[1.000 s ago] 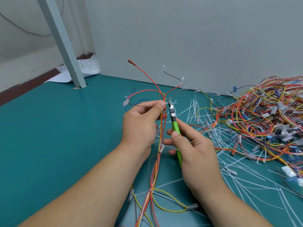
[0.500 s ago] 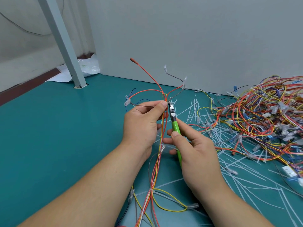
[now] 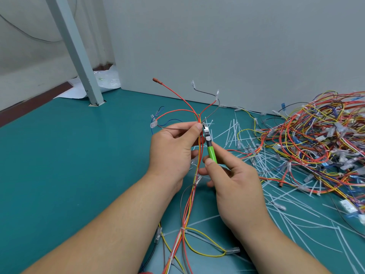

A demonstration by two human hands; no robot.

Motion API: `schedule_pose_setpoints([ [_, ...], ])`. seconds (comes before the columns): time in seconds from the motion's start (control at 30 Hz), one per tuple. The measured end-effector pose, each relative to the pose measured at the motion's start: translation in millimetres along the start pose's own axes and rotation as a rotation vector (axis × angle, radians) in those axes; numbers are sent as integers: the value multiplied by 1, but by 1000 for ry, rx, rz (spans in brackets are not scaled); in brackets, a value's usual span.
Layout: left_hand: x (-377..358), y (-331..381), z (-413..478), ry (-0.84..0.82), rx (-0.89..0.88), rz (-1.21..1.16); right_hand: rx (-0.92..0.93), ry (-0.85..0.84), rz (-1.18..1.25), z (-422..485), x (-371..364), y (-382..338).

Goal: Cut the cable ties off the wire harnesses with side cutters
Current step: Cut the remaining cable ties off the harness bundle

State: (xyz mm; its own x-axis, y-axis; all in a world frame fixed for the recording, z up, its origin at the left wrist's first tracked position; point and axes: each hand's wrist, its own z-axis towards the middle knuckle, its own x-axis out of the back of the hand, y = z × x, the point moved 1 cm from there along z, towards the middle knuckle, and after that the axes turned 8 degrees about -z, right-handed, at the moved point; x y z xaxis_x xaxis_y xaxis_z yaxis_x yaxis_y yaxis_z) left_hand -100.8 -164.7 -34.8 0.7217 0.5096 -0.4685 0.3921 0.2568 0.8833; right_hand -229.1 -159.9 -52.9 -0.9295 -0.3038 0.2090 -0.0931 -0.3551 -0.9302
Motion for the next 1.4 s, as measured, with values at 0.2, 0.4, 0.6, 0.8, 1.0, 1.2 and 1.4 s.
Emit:
schedule_pose_setpoints([
  [0.2,1,0,0,-1,-3,-3,-21,-5,13,0,0,0],
  [0.4,0,1,-1,4,1,-9,-22,-10,-10,1,0,-2],
  [0.6,0,1,-1,9,5,-12,-22,-17,-26,1,1,-5],
  [0.8,0,2,-2,3,-2,-9,-26,-16,-41,2,1,-4],
  [1.0,0,2,-2,-4,0,-4,-23,0,-59,1,2,-5],
  [1.2,-1,3,-3,2,5,-3,-32,9,-63,2,2,-6],
  [1.4,0,5,-2,18,10,2,-149,95,80,3,1,4],
])
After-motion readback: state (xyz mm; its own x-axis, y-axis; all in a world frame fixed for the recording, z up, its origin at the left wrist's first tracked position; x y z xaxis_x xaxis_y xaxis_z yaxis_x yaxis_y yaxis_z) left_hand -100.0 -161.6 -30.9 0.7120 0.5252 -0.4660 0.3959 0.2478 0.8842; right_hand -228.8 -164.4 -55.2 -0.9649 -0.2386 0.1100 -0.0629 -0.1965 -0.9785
